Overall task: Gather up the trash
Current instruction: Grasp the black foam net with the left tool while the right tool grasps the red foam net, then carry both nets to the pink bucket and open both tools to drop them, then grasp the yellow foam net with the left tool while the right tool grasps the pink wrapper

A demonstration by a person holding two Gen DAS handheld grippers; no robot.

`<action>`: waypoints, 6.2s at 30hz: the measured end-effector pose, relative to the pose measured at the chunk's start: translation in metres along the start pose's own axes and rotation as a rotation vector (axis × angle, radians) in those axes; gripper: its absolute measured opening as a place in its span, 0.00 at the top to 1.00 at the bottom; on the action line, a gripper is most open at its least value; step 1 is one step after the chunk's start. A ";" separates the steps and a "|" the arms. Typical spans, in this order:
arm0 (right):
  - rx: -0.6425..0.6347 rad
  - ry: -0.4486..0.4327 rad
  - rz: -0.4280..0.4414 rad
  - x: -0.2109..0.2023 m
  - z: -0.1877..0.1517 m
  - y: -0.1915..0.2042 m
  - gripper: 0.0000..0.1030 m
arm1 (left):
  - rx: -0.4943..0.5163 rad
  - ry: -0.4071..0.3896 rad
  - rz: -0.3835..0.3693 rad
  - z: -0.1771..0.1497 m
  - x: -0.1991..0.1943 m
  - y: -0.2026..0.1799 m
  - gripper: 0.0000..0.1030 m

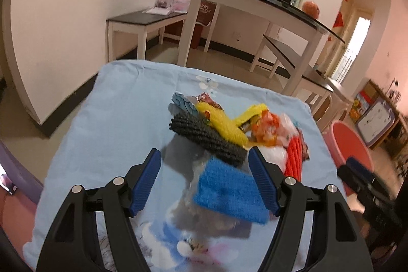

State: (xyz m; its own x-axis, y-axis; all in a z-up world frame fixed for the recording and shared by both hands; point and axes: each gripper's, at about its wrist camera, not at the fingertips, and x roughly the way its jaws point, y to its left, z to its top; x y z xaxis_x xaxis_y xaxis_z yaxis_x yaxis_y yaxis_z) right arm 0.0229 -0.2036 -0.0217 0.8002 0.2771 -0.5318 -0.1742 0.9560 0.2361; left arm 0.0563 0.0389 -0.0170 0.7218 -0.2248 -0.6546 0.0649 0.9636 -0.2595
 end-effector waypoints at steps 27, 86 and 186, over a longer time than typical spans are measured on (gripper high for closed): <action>-0.003 0.138 0.091 0.046 0.000 0.030 0.39 | -0.042 0.025 -0.093 0.017 0.017 0.004 0.88; 0.258 0.079 -0.276 -0.049 0.012 -0.198 0.84 | 0.338 0.167 -0.480 -0.010 0.086 -0.281 0.88; -0.037 0.266 -0.025 0.108 0.027 -0.042 0.83 | -0.093 0.049 -0.074 0.045 0.028 -0.025 0.92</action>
State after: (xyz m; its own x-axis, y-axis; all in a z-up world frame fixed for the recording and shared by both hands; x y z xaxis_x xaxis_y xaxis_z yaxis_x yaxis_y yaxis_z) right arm 0.1320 -0.2168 -0.0672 0.6269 0.2641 -0.7330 -0.1805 0.9644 0.1931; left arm 0.1061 0.0150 0.0035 0.6827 -0.3039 -0.6645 0.0511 0.9270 -0.3714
